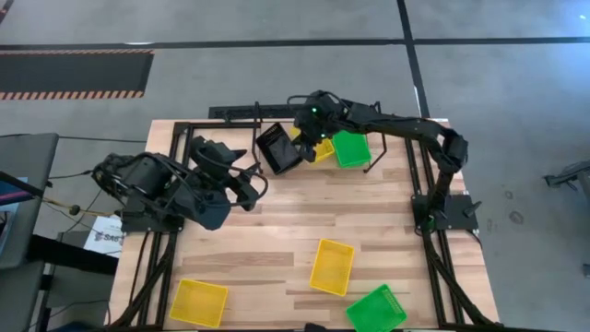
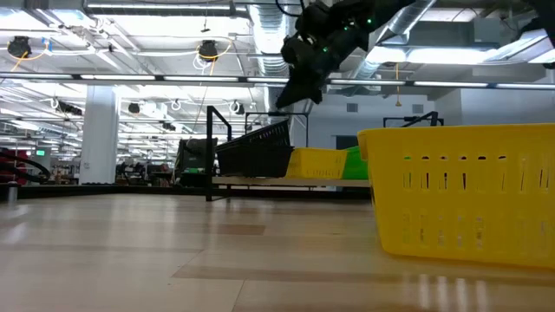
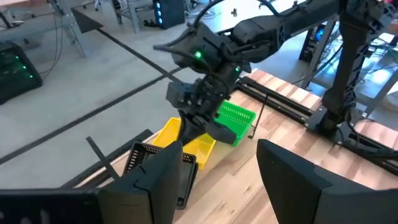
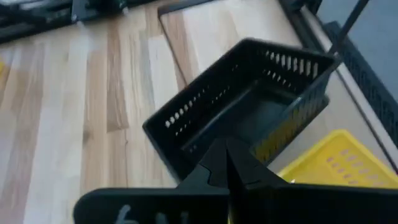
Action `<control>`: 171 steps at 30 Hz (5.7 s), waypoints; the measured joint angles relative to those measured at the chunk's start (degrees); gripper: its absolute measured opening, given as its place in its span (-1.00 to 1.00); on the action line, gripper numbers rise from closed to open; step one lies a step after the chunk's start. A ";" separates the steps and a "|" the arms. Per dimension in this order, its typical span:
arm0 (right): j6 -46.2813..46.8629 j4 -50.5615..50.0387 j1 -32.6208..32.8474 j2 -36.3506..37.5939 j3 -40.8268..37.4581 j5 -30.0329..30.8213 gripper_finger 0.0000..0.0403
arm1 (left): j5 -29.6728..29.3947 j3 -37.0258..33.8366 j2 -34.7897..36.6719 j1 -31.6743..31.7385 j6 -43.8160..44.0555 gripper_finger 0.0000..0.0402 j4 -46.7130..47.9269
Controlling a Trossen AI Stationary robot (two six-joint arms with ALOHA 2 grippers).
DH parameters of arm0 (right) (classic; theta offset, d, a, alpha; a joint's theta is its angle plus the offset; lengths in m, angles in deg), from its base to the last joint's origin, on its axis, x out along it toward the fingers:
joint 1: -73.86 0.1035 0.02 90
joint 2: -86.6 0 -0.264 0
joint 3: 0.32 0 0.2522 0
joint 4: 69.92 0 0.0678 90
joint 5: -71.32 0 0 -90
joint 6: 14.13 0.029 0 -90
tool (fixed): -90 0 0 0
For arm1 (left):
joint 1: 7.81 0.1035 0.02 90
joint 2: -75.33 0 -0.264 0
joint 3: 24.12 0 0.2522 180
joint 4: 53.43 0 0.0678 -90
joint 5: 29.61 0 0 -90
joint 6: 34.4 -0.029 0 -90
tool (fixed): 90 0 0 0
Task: Stack baskets on shelf by color
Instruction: Stack the black bin on top of the black bin on the shelf, then stack the left yellow bin on top of the yellow bin on the shelf
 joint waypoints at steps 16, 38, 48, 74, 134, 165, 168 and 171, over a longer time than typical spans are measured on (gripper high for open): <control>-2.70 0.62 0.23 -5.73 -0.15 -2.10 -1.00 | -0.43 0.00 -0.07 0.00 0.95 -0.03 0.00; -6.00 -17.75 11.27 41.64 1.75 3.82 -1.00 | 5.12 0.02 -6.88 1.53 2.15 -0.03 -0.02; -4.65 -25.46 15.27 51.01 1.70 4.67 -0.99 | 16.76 -0.01 -15.61 2.96 13.91 -0.03 0.00; -8.58 -32.70 15.25 51.21 1.64 4.55 -0.99 | 41.62 0.00 -37.97 8.68 7.59 -0.03 -6.69; -9.99 -21.31 15.18 42.36 1.70 4.26 -0.99 | 59.76 -13.83 -20.01 -9.34 10.49 -0.03 0.79; -4.45 -22.13 15.30 45.18 1.68 4.33 -0.98 | 80.84 -38.16 -19.79 -15.79 6.20 -0.21 -13.90; -4.47 -22.04 15.30 45.11 1.68 4.33 -0.99 | 80.15 -38.16 -19.78 -16.71 7.94 -0.21 -13.68; -4.48 -22.05 15.29 44.74 1.68 4.33 -0.99 | 78.74 -38.16 -19.78 -17.00 8.08 -0.21 -10.09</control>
